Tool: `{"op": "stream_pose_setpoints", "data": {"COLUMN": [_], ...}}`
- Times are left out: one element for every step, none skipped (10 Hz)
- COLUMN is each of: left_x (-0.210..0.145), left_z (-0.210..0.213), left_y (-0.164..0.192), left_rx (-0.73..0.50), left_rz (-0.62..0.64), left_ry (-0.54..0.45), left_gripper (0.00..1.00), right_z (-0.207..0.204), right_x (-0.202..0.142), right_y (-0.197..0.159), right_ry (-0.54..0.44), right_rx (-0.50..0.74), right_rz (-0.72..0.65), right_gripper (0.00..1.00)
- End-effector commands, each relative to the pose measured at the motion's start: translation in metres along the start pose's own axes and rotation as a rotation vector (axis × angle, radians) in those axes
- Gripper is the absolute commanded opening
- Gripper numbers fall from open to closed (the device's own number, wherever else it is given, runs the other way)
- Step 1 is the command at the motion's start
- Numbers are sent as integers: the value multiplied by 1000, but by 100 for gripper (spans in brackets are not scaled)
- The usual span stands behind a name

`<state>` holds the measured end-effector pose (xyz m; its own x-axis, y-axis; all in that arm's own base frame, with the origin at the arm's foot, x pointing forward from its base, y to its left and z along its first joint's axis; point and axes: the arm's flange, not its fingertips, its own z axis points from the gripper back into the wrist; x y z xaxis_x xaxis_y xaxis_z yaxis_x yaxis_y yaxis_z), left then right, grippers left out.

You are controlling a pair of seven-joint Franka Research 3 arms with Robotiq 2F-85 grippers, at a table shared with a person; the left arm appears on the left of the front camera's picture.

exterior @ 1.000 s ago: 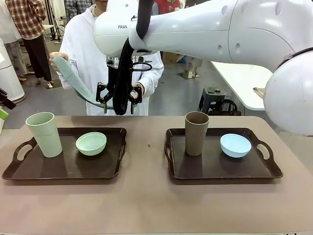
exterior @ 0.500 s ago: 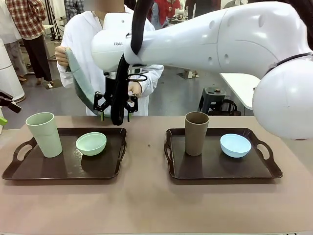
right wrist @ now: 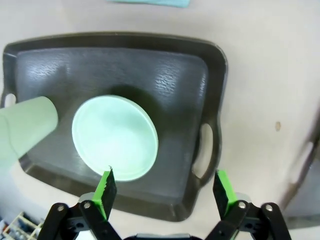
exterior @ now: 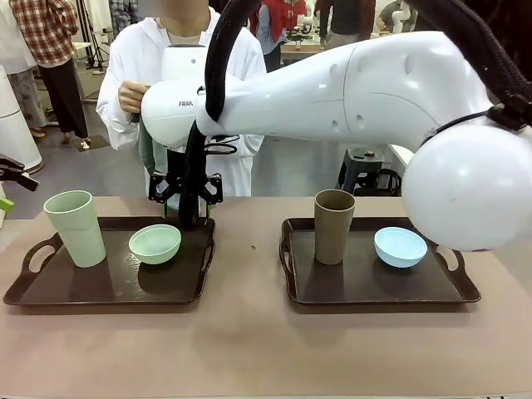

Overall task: Set up a tray with a mat and arrange the tableware.
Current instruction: Pick up the Picnic Bowl and Reusable plastic cup from the Handle tray in front of the human's position and hold them in the air.

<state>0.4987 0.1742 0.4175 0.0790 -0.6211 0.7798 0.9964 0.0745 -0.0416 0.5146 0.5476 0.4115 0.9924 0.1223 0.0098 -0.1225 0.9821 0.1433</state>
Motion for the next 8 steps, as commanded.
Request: {"op": "stream_pose_setpoints", "data": {"left_x": [-4,-8,-12,-17,-21,-25,-29,-32], "left_z": [-5,-10,-13,-16,-19,-22,-26,-32], "left_y": [6,8,11,14,17,21,24,27], "left_rx": [66,74,77,81,89,98,79,51], "left_rz": [-14,0,8,1,1,5,12,10], "left_ry": [-19,-25,-33,-42,-48,-61,-64,-63], "left_gripper": [100,100,100,100,100,100,100,100], "right_z": [-8,-14,-21,-28,-33,-38,-41,-45], "right_x": [14,15,16,17,17,16,16,18], "right_y": [17,20,24,30,33,35,37,37], "right_ry": [-45,-40,-28,-15,-8,-4,0,7], "right_rx": [-11,-14,-21,-37,-43,-46,-47,-52], "right_rz": [-24,-23,-18,-10,-3,2,5,5], "right_gripper": [100,100,100,100,100,100,100,100]}}
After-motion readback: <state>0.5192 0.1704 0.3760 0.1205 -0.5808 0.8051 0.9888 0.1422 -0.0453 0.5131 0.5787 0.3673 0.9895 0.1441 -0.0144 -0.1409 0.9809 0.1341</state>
